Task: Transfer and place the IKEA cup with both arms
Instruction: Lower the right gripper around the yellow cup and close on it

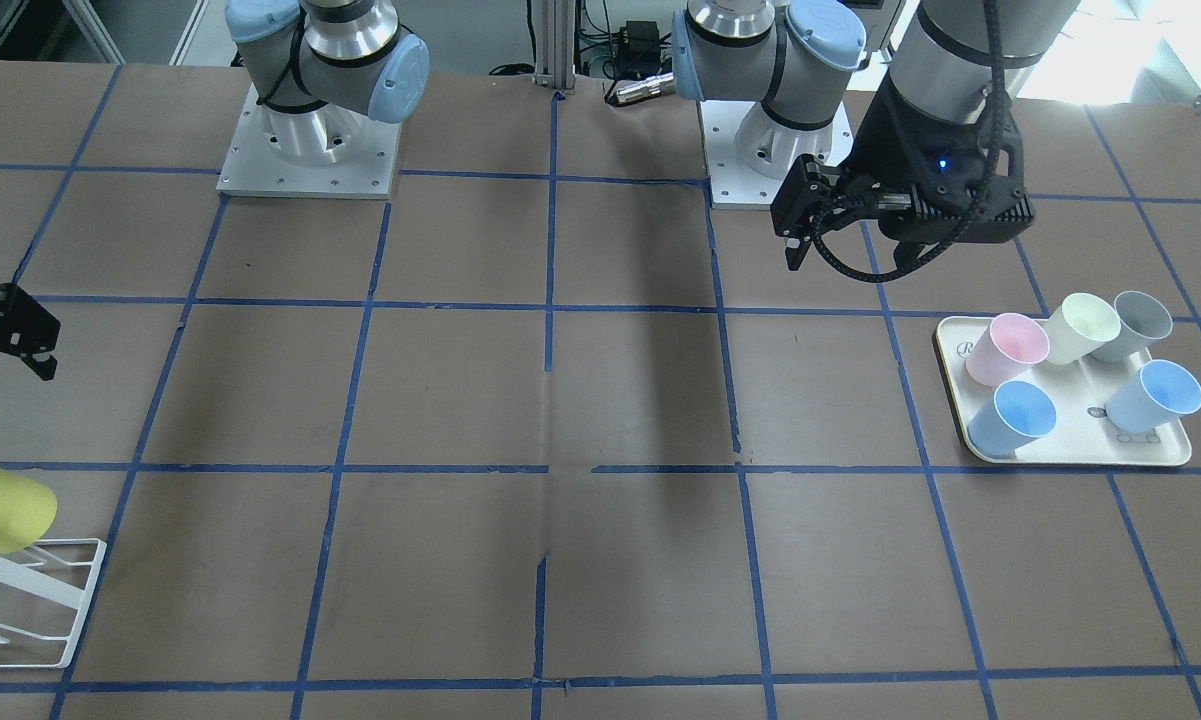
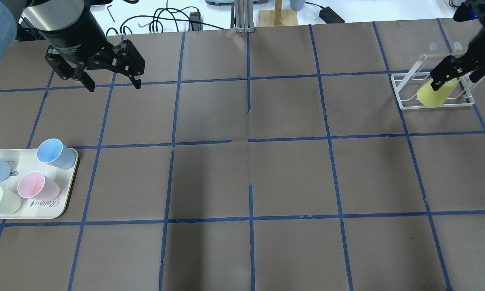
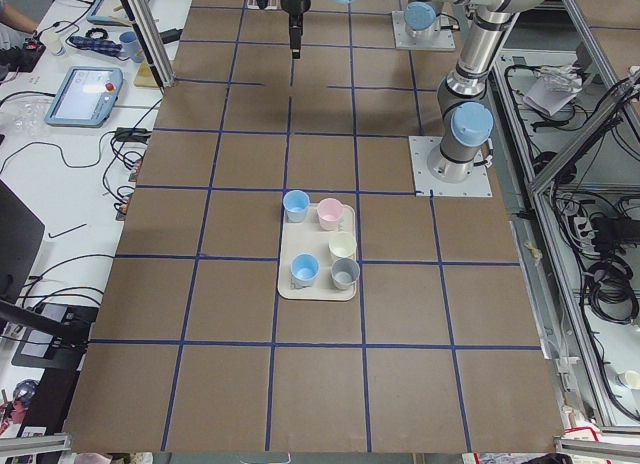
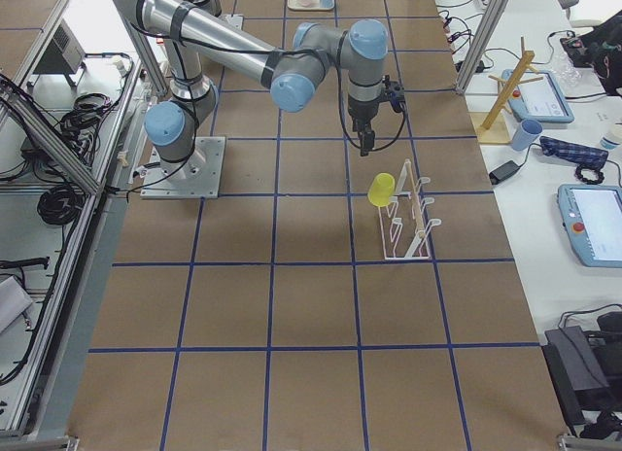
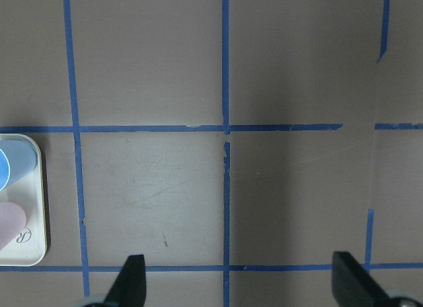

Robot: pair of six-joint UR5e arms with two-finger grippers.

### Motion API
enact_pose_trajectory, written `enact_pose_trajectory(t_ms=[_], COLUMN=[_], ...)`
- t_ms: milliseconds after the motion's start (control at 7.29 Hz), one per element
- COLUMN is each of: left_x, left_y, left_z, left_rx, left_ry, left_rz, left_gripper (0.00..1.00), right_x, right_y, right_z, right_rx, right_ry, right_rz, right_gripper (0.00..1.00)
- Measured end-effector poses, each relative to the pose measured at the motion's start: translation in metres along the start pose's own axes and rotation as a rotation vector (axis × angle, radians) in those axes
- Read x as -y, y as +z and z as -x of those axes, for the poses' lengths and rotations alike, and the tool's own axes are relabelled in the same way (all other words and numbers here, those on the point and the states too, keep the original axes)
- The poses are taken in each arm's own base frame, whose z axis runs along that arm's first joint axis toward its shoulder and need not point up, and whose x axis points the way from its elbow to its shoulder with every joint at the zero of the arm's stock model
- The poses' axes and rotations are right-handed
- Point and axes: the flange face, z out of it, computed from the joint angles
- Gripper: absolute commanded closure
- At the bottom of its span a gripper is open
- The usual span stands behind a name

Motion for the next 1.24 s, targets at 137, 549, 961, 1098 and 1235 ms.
enact_pose_trajectory(t_ms=[137,549,961,1098,1235], left_x=[0.000,0.000,0.000,0.000,0.000], left_y=[0.000,0.000,0.000,0.000,0.000], left_z=[0.000,0.000,0.000,0.000,0.000], left_rx=[0.000,0.001,0.000,0.000,0.000], left_ry=[0.000,-0.001,-0.001,-0.002,-0.002], left_rz=[0.000,0.000,-0.002,-0.002,-0.002], left_gripper=[0.00,0.00,0.00,0.00,0.00], right_x=[0.009,0.028,0.038,0.039,0.041], right_y=[0.009,0.043,0.071,0.079,0.087], right_z=[-0.013,-0.047,-0.055,-0.057,-0.058], right_rx=[0.002,-0.005,0.002,0.009,0.012], right_ry=[-0.023,-0.038,-0.036,-0.036,-0.036], right_rz=[0.003,-0.015,-0.011,-0.002,0.002], right_gripper=[0.00,0.00,0.00,0.00,0.00])
